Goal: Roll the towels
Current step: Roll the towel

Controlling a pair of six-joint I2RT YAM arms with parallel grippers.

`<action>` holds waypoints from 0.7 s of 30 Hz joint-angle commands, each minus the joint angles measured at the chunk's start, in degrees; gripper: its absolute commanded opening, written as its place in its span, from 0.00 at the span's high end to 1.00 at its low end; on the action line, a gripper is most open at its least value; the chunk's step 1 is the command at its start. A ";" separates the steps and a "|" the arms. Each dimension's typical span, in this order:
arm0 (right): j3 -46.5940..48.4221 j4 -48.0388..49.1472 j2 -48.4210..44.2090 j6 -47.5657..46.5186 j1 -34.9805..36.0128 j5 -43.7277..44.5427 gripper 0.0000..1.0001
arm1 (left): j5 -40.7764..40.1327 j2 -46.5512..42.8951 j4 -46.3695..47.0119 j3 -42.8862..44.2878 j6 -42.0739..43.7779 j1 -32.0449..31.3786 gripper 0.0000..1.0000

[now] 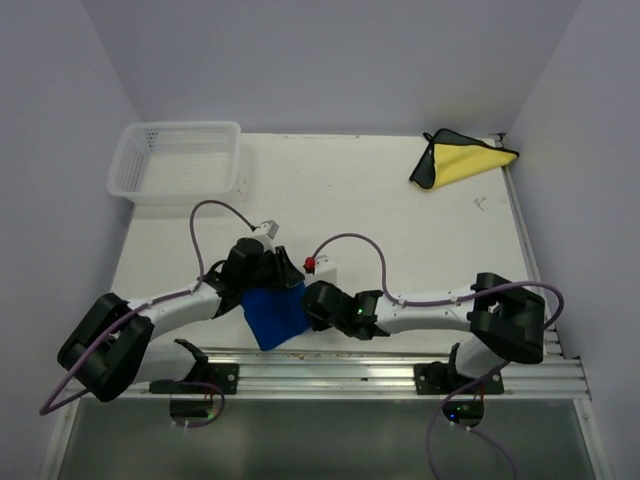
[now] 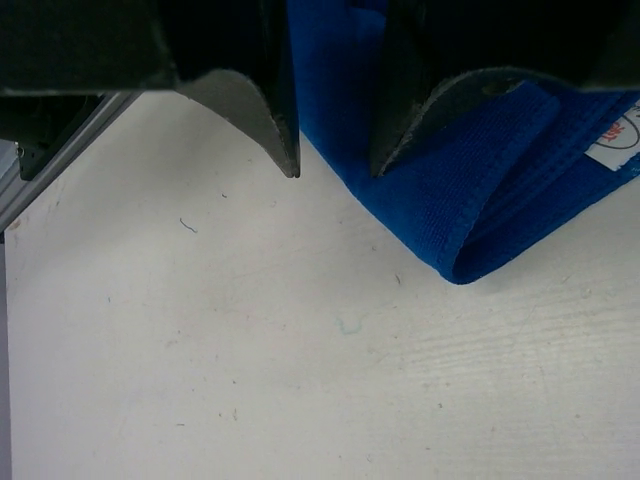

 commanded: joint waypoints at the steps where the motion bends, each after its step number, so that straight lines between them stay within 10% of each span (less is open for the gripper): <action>1: 2.52 -7.86 2.87 -4.37 3.02 7.93 1.00 | -3.71 -3.96 -7.71 2.99 0.85 0.23 0.61; 21: 29.30 -32.55 19.92 -6.67 14.72 26.13 1.00 | -0.81 -13.55 -10.61 1.85 -1.27 0.31 0.59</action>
